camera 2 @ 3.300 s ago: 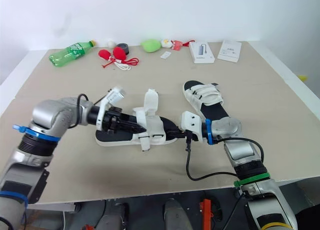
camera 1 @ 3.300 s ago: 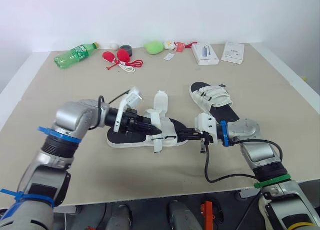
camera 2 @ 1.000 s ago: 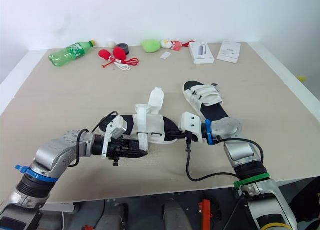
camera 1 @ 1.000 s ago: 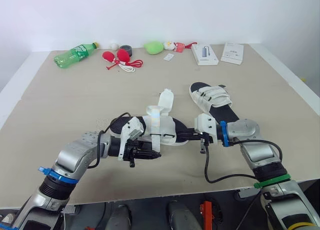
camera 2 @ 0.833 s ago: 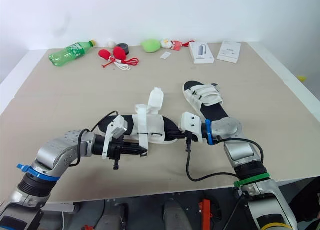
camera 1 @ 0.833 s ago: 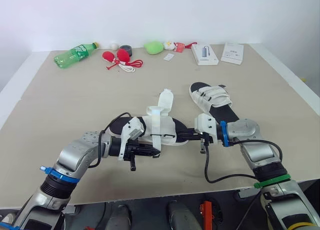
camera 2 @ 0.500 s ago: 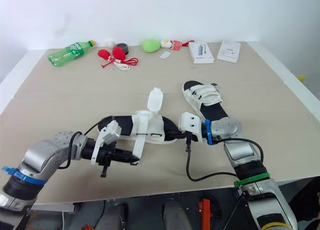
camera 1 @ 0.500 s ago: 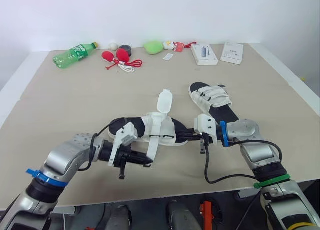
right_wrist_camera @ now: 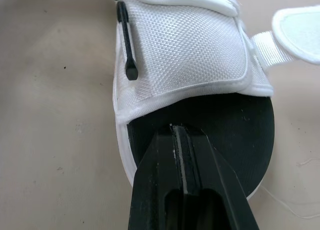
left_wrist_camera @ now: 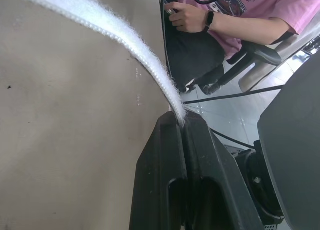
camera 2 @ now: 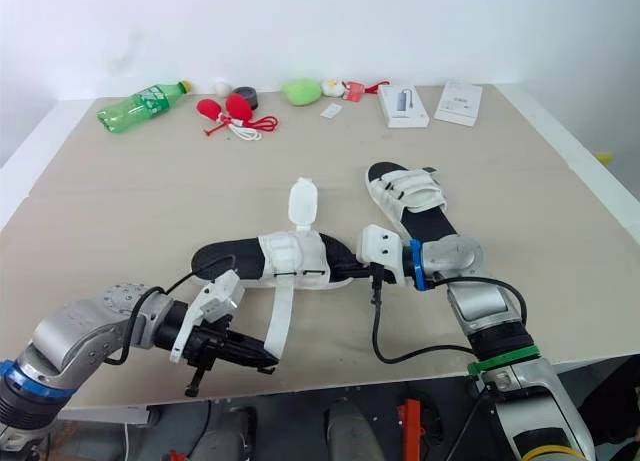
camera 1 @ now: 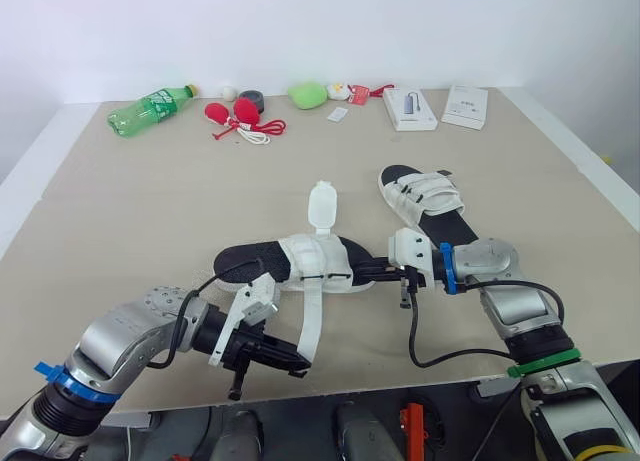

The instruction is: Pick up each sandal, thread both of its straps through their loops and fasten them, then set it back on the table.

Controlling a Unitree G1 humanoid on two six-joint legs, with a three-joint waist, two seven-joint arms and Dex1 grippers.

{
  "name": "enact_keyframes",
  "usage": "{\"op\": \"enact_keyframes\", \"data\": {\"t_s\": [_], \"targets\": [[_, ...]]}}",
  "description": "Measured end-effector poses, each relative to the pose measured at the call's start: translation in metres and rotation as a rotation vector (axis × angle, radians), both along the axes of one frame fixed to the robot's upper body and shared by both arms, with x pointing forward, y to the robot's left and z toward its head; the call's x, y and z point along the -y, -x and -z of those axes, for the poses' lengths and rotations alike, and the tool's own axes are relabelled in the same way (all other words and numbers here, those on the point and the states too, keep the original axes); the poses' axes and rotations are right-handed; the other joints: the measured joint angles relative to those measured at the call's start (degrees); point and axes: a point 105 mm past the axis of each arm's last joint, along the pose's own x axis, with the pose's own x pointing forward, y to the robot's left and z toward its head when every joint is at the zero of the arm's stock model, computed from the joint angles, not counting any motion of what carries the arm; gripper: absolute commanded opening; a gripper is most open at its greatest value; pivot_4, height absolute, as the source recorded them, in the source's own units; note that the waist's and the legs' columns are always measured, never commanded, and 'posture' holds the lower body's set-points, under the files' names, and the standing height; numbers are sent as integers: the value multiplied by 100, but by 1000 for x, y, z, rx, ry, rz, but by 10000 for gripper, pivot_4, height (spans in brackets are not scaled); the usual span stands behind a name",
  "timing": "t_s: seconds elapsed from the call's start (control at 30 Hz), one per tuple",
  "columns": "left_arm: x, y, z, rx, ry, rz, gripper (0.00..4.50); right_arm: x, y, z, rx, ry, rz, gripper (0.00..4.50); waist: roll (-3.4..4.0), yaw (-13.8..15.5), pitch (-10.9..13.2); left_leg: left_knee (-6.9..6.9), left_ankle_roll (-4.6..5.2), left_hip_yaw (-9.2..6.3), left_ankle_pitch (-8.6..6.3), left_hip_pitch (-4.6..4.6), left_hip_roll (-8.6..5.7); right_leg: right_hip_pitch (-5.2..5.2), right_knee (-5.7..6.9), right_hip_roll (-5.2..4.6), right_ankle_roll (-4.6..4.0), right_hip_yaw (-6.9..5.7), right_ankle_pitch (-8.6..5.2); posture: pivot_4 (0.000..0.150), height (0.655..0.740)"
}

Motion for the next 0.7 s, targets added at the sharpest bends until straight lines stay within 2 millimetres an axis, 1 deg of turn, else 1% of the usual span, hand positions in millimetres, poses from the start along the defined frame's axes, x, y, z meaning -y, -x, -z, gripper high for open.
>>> {"op": "enact_keyframes", "data": {"t_s": [0.07,0.1,0.17,0.2,0.3,0.33,0.37,0.4,0.43,0.47,0.5,0.53,0.6,0.63,0.67,0.7], "targets": [[0,-3,0,20,-12,-7,304,0,0,0,1,0,-1,0,0,1,0,0,0,0,0,0,0,0,0,0,0,0,0,1500,7400],[-1,-4,0,34,-24,-4,2830,0,0,0,1,1,-1,0,0,1,0,0,0,-1,0,0,0,-1,0,1,0,-1,0,1500,7400],[-2,-7,-4,74,-32,5,9536,0,0,0,3,1,-3,0,0,1,0,0,0,0,0,1,0,-1,0,1,0,-1,0,1500,7400],[-3,-7,-6,88,-33,13,13621,0,0,0,4,1,-4,0,0,-1,0,0,0,0,0,0,0,-1,0,1,0,-1,0,1500,7400],[-9,-7,-10,165,-58,58,28705,-1,0,0,4,3,-7,0,0,-3,0,-2,0,0,0,1,1,-2,0,1,-1,-1,-1,1500,7400],[-13,-6,-11,200,-80,83,32003,-1,-1,0,3,4,-8,0,0,-4,0,-2,0,0,0,1,1,-2,0,1,-2,-1,-1,1500,7400],[-17,-7,-13,236,-103,107,36851,0,-1,0,2,4,-7,0,0,-1,0,-2,0,0,0,1,2,-2,0,1,-2,-1,-1,1500,7400],[-19,-8,-15,272,-123,128,39268,0,-1,0,1,5,-7,0,0,0,0,-1,0,0,0,1,1,-1,0,1,-2,-1,0,1500,7400],[-20,-11,-20,314,-139,149,39268,1,-2,0,2,6,-6,0,0,0,0,1,0,0,0,1,1,-1,0,1,-2,-1,1,1500,7400],[-18,-16,-29,355,-138,169,39268,2,-2,1,1,6,-4,0,-2,1,1,5,-1,0,1,1,1,1,0,1,-1,-1,2,1500,7400],[-15,-23,-45,430,-134,190,39268,1,-3,0,2,6,-6,0,-11,1,2,8,-3,0,3,0,1,1,0,1,1,-1,6,1500,7400],[-14,-26,-52,464,-132,194,39268,0,-3,0,4,6,-9,0,-12,1,2,8,-2,1,3,1,1,2,-1,1,2,0,6,1500,7400],[-13,-36,-70,585,-135,218,39268,-1,-3,1,5,5,-14,0,-11,-12,2,5,-2,5,3,1,0,-1,-1,0,2,2,6,1500,7400],[-13,-39,-75,636,-140,226,39268,-2,-3,1,4,6,-17,0,-11,-19,2,3,-2,5,2,2,1,0,-1,1,-1,2,5,1500,7400],[-14,-45,-79,732,-145,238,39268,-2,-2,0,6,7,-24,0,-10,-26,1,-3,0,5,1,3,1,-1,-1,2,-6,2,0,1500,7400],[-14,-46,-80,762,-145,243,39268,-2,-2,0,6,8,-27,0,-10,-27,1,-4,2,4,-1,3,2,-1,-1,3,-8,2,-1,1500,7400]]}}
